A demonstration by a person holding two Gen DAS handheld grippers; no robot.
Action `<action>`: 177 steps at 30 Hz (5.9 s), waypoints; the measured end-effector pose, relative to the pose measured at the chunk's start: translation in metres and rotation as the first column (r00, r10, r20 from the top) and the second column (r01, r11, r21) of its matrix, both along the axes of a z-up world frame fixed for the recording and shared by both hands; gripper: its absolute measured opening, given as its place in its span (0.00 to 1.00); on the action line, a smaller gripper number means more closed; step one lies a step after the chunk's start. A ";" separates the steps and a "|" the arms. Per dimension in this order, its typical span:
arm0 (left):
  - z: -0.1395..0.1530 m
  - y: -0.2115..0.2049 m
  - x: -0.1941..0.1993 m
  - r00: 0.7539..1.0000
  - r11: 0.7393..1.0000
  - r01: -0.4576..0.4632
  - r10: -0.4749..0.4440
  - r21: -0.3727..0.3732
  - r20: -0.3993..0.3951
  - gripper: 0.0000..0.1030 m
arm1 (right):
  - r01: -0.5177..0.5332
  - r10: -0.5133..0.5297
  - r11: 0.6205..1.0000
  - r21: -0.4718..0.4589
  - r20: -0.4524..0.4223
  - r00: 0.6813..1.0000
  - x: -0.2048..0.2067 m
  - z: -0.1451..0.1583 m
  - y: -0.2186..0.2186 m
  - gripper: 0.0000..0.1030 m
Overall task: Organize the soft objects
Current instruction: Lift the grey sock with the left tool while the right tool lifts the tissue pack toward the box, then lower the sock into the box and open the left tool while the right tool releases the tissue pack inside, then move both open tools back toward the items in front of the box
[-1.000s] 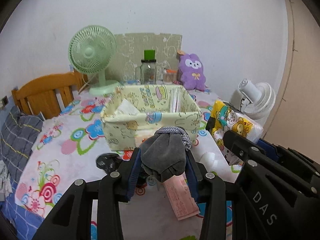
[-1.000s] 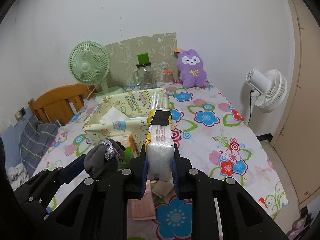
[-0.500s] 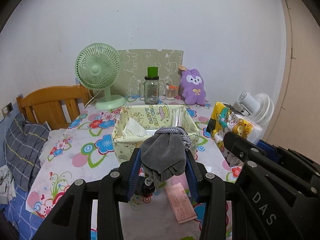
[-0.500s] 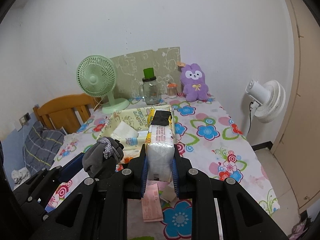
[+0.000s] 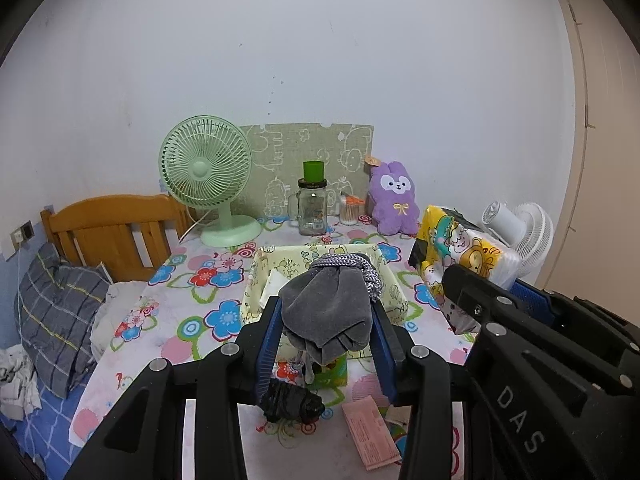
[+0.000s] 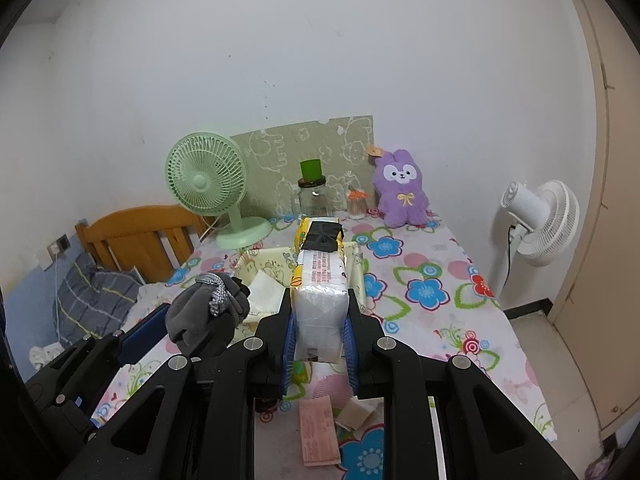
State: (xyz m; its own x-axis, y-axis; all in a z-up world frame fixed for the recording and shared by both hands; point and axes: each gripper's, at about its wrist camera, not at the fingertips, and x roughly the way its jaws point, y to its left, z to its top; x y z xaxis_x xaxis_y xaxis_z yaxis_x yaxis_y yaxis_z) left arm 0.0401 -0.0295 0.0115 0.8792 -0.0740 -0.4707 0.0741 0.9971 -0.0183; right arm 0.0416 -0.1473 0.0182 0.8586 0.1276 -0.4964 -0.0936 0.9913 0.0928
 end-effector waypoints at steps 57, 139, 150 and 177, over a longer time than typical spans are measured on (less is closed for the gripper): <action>-0.067 0.011 0.171 0.983 1.000 -0.028 0.027 -0.003 -0.182 0.44 | -0.082 0.080 0.997 -0.003 -0.143 0.986 0.188 -0.074 0.017 0.23; -0.012 -0.016 0.041 0.999 0.998 0.042 -0.042 0.046 -0.004 1.00 | 0.012 -0.012 0.999 -0.053 -0.007 1.000 0.056 -0.016 -0.005 0.94; -0.017 -0.021 0.017 0.998 0.998 0.063 -0.063 0.030 0.003 1.00 | 0.013 -0.012 0.997 -0.070 0.009 1.000 0.029 -0.016 -0.010 0.94; -0.070 -0.046 0.006 0.993 0.994 0.110 -0.110 0.003 -0.049 1.00 | -0.011 0.008 0.997 -0.081 -0.039 0.999 0.010 -0.067 -0.038 0.94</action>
State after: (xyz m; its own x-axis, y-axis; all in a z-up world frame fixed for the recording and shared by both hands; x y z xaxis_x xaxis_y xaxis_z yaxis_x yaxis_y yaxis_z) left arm 0.0459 -0.0758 -0.0588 0.8420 -0.1663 -0.5132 0.1824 0.9830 -0.0194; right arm 0.0516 -0.1851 -0.0489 0.8374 0.0935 -0.5385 -0.1007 0.9948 0.0163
